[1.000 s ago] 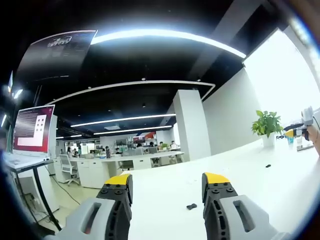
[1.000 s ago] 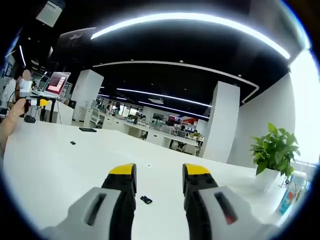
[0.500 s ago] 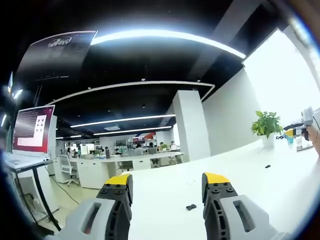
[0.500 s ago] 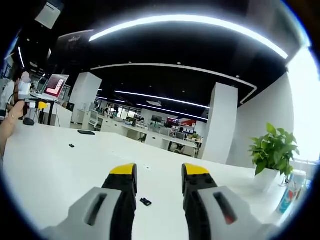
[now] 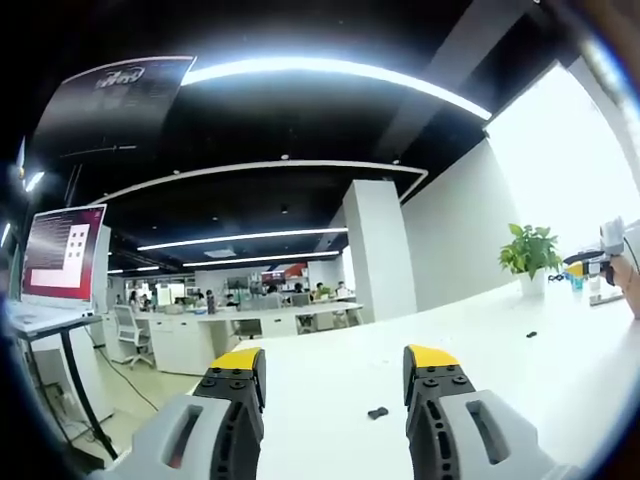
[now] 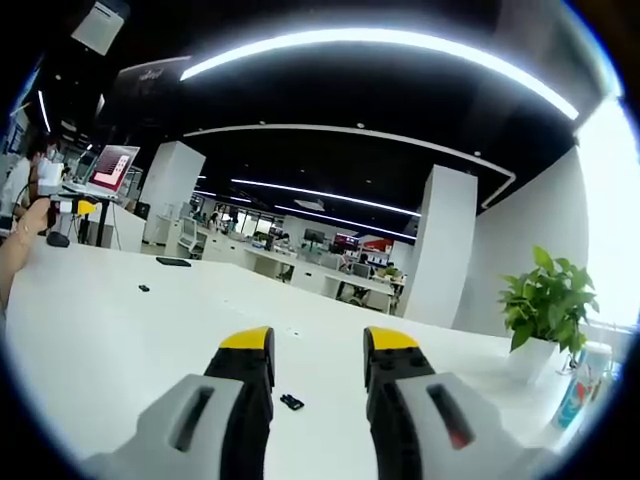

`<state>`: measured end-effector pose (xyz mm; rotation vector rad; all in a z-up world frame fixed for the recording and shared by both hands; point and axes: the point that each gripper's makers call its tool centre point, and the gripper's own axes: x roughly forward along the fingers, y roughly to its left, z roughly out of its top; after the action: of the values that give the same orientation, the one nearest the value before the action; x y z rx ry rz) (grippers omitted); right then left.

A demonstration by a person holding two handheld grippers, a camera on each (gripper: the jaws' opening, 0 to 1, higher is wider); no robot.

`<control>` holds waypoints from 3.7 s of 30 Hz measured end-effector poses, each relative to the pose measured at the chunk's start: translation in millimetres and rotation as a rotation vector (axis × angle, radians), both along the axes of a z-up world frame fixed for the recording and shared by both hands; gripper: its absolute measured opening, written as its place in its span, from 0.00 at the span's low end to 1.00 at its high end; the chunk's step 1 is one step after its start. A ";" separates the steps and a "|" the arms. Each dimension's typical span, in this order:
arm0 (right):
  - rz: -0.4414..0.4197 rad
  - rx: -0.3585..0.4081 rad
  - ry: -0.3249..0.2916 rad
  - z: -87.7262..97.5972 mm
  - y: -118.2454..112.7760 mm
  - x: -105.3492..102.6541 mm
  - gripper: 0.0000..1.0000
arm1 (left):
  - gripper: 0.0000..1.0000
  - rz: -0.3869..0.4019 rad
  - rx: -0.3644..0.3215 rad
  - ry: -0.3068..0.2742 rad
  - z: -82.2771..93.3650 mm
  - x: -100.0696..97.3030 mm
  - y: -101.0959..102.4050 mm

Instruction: Snap the two parts of the plastic buckle together until the buckle closes and remains connected.

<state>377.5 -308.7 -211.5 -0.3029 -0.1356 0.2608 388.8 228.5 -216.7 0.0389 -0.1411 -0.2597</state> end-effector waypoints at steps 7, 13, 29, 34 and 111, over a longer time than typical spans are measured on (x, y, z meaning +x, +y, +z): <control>-0.001 0.000 0.001 0.2 -1.3 0.9 0.36 | 0.56 0.000 0.003 0.005 -1.4 0.8 -0.5; -0.013 0.000 0.000 0.3 -4.7 2.0 0.36 | 0.56 0.010 0.018 -0.006 -0.4 0.5 0.2; -0.010 -0.003 0.004 -0.3 -4.2 2.9 0.36 | 0.55 -0.007 0.044 0.006 -1.5 -1.4 -5.7; -0.001 -0.007 0.010 -1.8 -1.6 3.3 0.36 | 0.54 -0.008 0.059 0.022 -2.2 -1.2 -6.3; 0.040 -0.024 0.021 -6.1 8.9 1.4 0.36 | 0.50 -0.253 0.316 0.277 2.5 54.1 -45.0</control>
<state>378.9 -299.8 -217.5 -0.3210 -0.1181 0.3051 442.9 183.4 -214.2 0.2992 0.1734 -0.5348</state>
